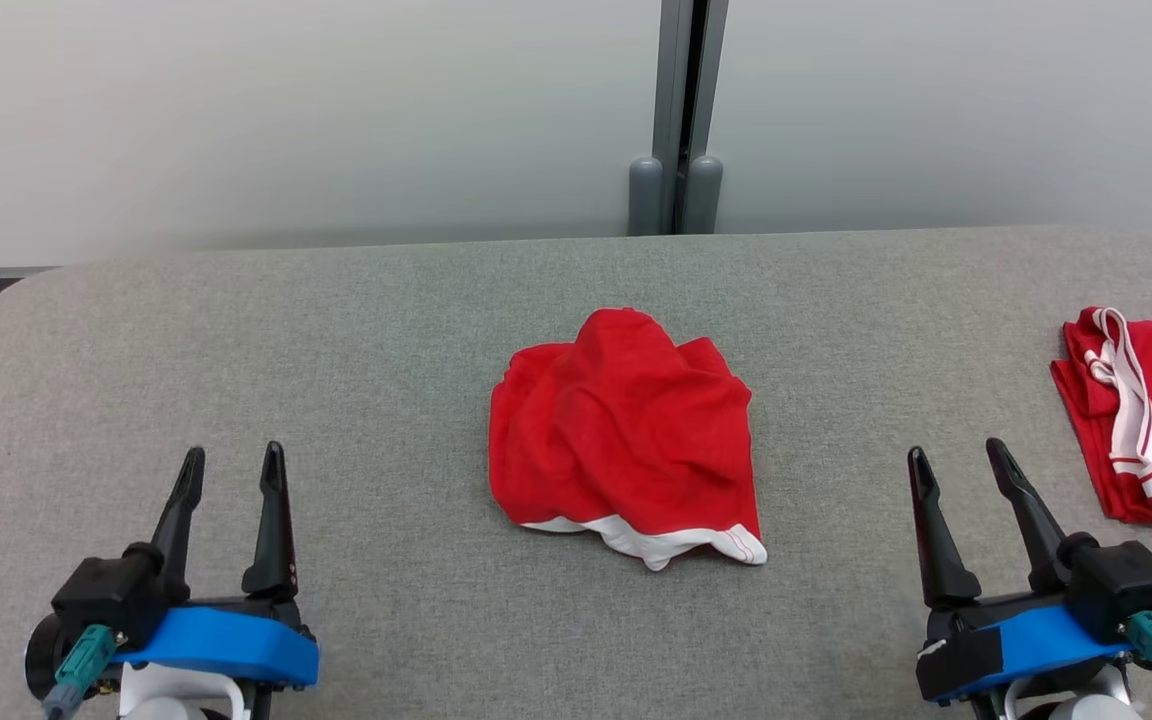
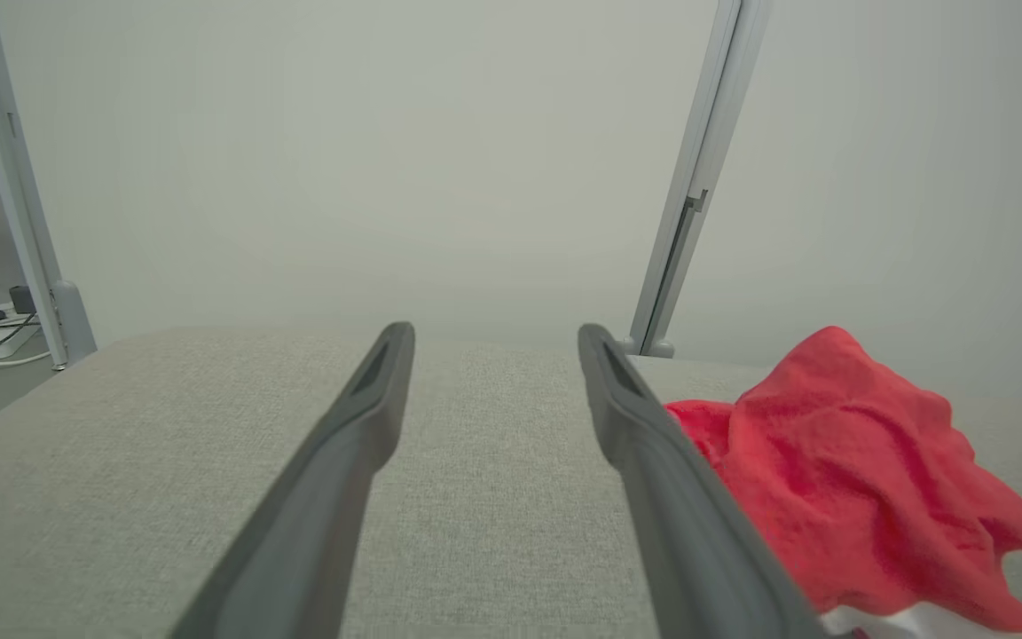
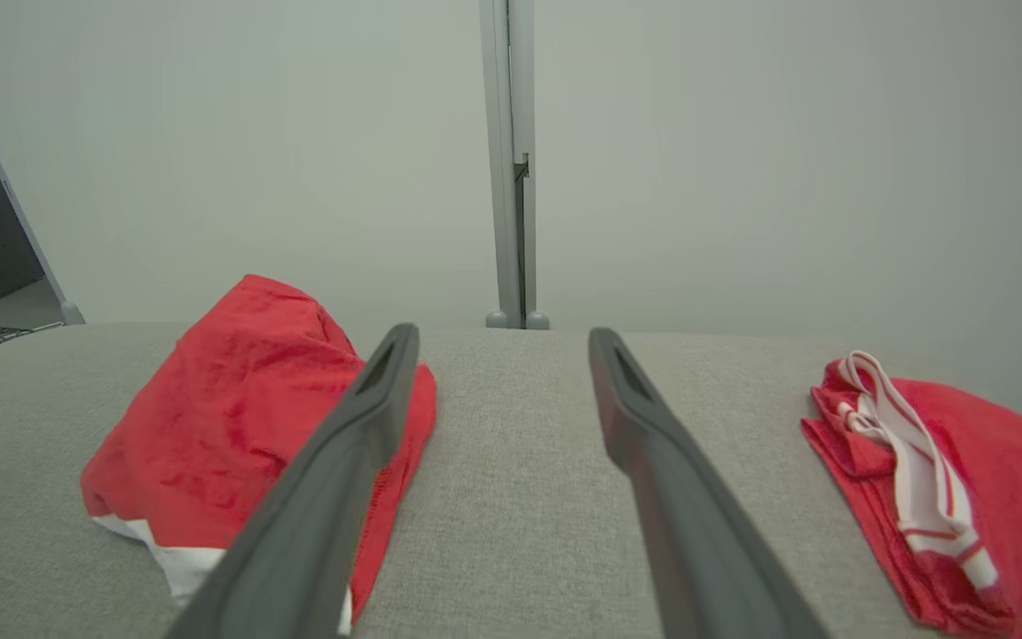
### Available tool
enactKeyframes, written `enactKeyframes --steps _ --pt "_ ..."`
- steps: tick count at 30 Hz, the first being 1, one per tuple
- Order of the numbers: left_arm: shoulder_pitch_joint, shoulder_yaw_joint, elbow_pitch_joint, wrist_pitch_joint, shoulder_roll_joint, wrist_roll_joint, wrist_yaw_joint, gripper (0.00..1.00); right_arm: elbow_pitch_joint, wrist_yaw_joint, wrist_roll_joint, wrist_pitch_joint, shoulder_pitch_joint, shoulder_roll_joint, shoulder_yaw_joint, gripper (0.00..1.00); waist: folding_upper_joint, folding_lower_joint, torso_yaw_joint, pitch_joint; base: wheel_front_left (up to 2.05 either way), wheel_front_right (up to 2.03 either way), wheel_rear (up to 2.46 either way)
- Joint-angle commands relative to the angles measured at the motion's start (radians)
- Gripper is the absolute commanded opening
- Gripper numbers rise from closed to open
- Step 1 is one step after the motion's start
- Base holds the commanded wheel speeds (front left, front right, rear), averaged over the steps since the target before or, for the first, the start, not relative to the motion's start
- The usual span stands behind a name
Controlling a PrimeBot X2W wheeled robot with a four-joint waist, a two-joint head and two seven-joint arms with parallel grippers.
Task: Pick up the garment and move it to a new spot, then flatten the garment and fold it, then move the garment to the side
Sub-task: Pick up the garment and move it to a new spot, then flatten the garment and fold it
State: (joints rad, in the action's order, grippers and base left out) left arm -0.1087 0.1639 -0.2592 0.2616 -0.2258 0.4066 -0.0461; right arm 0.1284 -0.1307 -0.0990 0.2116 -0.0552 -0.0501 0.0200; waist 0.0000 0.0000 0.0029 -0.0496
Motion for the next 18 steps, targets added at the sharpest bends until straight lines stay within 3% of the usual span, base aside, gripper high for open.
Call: enactKeyframes --steps 1,18 --pt "0.015 -0.011 -0.007 0.004 -0.002 -0.010 -0.004 1.00 0.006 0.000 -0.005 -0.002 0.012 -0.001 0.007 1.00 0.0000 0.0000 -0.001 0.005 0.00 0.00 0.00" --pt "0.025 -0.032 -0.079 0.004 0.002 -0.022 -0.023 1.00 0.020 0.000 -0.019 -0.017 0.043 -0.001 0.018 1.00 0.0000 0.0000 -0.003 0.036 0.00 0.00 0.00"
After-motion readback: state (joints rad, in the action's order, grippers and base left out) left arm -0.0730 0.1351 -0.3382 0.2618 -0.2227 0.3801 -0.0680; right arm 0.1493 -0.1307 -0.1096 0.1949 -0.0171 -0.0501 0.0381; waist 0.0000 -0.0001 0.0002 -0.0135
